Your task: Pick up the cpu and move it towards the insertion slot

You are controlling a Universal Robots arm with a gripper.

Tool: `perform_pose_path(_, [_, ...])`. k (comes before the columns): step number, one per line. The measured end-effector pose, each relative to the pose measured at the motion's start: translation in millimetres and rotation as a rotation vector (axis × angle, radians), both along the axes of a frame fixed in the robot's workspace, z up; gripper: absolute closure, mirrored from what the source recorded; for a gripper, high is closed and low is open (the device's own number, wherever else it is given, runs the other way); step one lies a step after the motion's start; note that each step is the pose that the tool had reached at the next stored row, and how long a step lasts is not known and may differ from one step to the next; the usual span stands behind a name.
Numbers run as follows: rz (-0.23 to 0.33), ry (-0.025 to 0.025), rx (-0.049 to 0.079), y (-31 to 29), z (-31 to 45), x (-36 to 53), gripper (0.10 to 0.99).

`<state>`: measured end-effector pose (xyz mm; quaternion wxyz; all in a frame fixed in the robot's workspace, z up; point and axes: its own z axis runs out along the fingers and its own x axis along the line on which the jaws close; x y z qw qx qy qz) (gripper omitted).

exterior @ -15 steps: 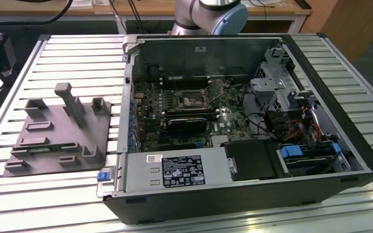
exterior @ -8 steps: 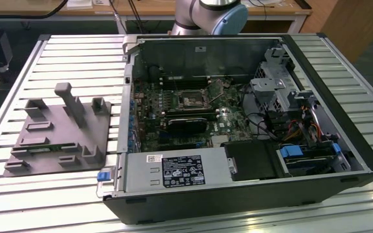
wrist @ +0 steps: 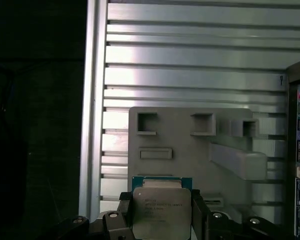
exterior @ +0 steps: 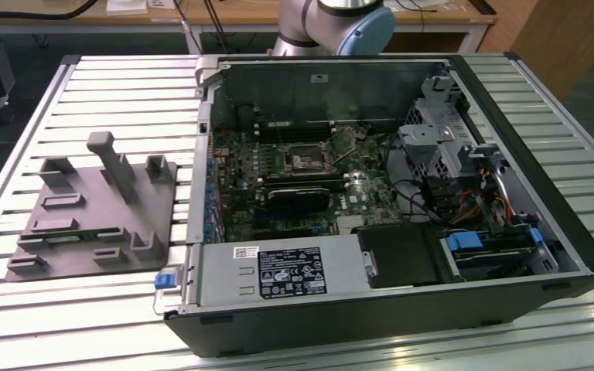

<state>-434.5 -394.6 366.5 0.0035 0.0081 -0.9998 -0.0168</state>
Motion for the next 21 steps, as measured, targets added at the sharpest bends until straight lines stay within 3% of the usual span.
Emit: perform_pose_path(21, [0.000,-0.0001,0.000,0.0,23.6,0.0,0.541])
